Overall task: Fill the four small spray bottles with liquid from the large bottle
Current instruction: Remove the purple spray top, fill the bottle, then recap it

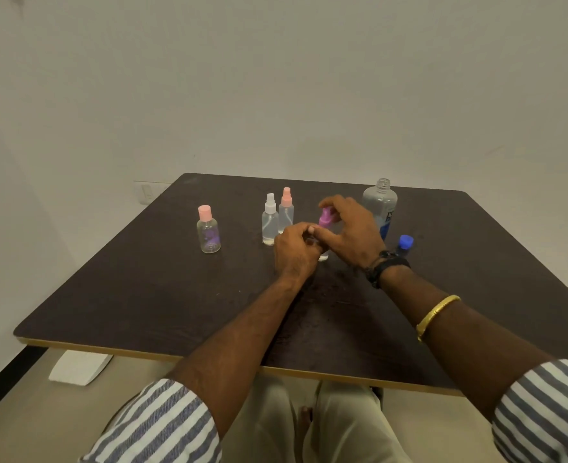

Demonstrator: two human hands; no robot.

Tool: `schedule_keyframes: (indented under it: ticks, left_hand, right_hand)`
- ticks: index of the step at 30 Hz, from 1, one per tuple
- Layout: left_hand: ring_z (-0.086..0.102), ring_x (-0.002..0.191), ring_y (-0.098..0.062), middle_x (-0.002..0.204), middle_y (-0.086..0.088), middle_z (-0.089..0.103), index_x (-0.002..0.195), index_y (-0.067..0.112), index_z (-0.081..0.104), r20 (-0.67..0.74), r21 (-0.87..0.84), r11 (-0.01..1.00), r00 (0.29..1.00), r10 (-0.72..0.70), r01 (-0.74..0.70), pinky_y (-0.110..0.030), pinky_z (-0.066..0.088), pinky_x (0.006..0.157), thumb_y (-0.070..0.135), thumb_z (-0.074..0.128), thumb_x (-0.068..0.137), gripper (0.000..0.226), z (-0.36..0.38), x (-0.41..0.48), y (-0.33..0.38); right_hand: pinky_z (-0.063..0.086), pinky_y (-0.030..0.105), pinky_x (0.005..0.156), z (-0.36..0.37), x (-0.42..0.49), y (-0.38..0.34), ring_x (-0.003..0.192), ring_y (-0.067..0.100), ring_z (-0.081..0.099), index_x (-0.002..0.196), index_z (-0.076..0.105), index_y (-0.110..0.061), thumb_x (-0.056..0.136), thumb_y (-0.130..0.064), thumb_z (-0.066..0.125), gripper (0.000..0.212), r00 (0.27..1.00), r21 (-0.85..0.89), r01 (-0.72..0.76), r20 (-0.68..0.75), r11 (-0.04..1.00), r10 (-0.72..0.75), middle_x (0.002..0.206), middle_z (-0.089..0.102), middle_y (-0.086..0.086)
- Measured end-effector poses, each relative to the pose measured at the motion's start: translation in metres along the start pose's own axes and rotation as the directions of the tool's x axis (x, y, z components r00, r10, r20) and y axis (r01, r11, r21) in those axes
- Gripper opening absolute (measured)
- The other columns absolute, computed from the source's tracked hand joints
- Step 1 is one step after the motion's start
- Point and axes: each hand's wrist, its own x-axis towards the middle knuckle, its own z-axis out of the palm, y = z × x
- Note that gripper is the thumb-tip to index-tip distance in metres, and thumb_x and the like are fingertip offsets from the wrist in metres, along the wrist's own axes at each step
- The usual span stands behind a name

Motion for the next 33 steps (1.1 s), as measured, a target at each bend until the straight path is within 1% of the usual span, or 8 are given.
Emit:
schedule_keyframes:
  ticks: [3, 5, 9, 14, 20, 25, 29, 33]
  left_hand:
    - [0.07, 0.075, -0.008, 0.087, 0.0, 0.077, 0.099, 0.01, 0.077, 0.01, -0.021, 1.0, 1.0, -0.002, 0.002, -0.025, 0.06, 0.072, 0.021, 0.08, 0.081, 0.021, -0.002, -0.001, 0.002]
    - [0.07, 0.074, -0.008, 0.085, 0.0, 0.076, 0.1, 0.012, 0.077, 0.011, -0.024, 1.0, 1.0, -0.008, 0.008, -0.019, 0.057, 0.069, 0.029, 0.083, 0.078, 0.029, -0.001, 0.0, 0.002]
    - [0.065, 0.067, -0.01, 0.076, 0.002, 0.071, 0.089, 0.014, 0.075, -0.002, 0.02, 1.0, 1.0, -0.004, 0.004, -0.013, 0.049, 0.056, 0.035, 0.086, 0.076, 0.028, 0.0, -0.001, 0.002]
    - [0.07, 0.077, -0.011, 0.087, -0.003, 0.076, 0.1, 0.008, 0.076, 0.012, -0.023, 1.0, 1.0, -0.001, 0.001, -0.026, 0.06, 0.072, 0.023, 0.081, 0.08, 0.025, -0.001, -0.001, 0.003]
    - [0.064, 0.064, -0.015, 0.071, -0.001, 0.07, 0.086, 0.012, 0.074, 0.006, 0.011, 1.0, 1.0, -0.02, 0.02, -0.024, 0.052, 0.057, 0.037, 0.086, 0.075, 0.03, 0.001, -0.002, 0.001]
    - [0.07, 0.075, -0.012, 0.086, -0.002, 0.076, 0.098, 0.009, 0.077, 0.016, -0.018, 1.0, 1.0, -0.004, 0.004, -0.025, 0.059, 0.07, 0.029, 0.084, 0.078, 0.029, -0.001, -0.001, -0.001]
    - [0.07, 0.072, -0.011, 0.082, 0.001, 0.074, 0.099, 0.012, 0.077, 0.013, -0.025, 0.999, 1.0, -0.02, 0.02, -0.023, 0.057, 0.067, 0.033, 0.086, 0.075, 0.033, -0.001, -0.001, -0.001]
    - [0.066, 0.068, -0.012, 0.075, 0.001, 0.071, 0.087, 0.013, 0.074, 0.011, -0.002, 1.0, 1.0, -0.019, 0.019, -0.018, 0.05, 0.058, 0.033, 0.085, 0.077, 0.025, -0.001, -0.002, 0.0]
  right_hand:
    - [0.057, 0.033, 0.089, -0.001, -0.004, -0.004, 0.099, 0.015, 0.064, 0.128, 0.06, -0.019, 0.089, -0.027, 0.069, 0.042, 1.0, 0.124, 0.027, 0.004, 0.992, -0.027, 0.113, 0.069, 0.002]
    - [0.059, 0.036, 0.086, -0.001, -0.003, -0.002, 0.094, 0.013, 0.066, 0.122, 0.063, -0.02, 0.088, -0.024, 0.071, 0.036, 0.999, 0.113, 0.017, -0.035, 0.993, -0.013, 0.105, 0.071, -0.001]
    - [0.058, 0.037, 0.072, 0.0, 0.0, 0.001, 0.082, 0.016, 0.063, 0.106, 0.062, -0.021, 0.085, -0.042, 0.076, 0.033, 0.996, 0.004, -0.055, -0.067, 0.998, 0.055, 0.091, 0.067, -0.001]
    - [0.057, 0.037, 0.09, -0.001, -0.003, -0.007, 0.101, 0.015, 0.065, 0.126, 0.063, -0.019, 0.086, -0.035, 0.064, 0.043, 0.999, 0.126, -0.036, -0.015, 0.991, 0.038, 0.11, 0.07, 0.0]
    - [0.058, 0.038, 0.074, 0.002, -0.001, -0.003, 0.083, 0.016, 0.064, 0.108, 0.063, -0.022, 0.083, -0.041, 0.078, 0.034, 0.988, 0.052, -0.112, -0.099, 0.992, 0.116, 0.089, 0.067, -0.003]
    - [0.054, 0.035, 0.094, 0.0, -0.004, -0.009, 0.107, 0.014, 0.064, 0.131, 0.059, -0.02, 0.086, -0.039, 0.066, 0.049, 0.996, 0.138, -0.074, -0.036, 0.988, 0.079, 0.117, 0.07, 0.0]
    - [0.057, 0.04, 0.089, 0.001, -0.004, -0.009, 0.096, 0.012, 0.066, 0.129, 0.061, -0.023, 0.09, -0.029, 0.07, 0.041, 0.994, 0.114, -0.078, -0.065, 0.99, 0.086, 0.099, 0.071, -0.003]
    - [0.057, 0.04, 0.083, 0.002, 0.0, -0.007, 0.093, 0.018, 0.064, 0.125, 0.06, -0.024, 0.085, -0.044, 0.075, 0.047, 0.99, 0.029, -0.134, -0.046, 0.991, 0.135, 0.095, 0.069, -0.002]
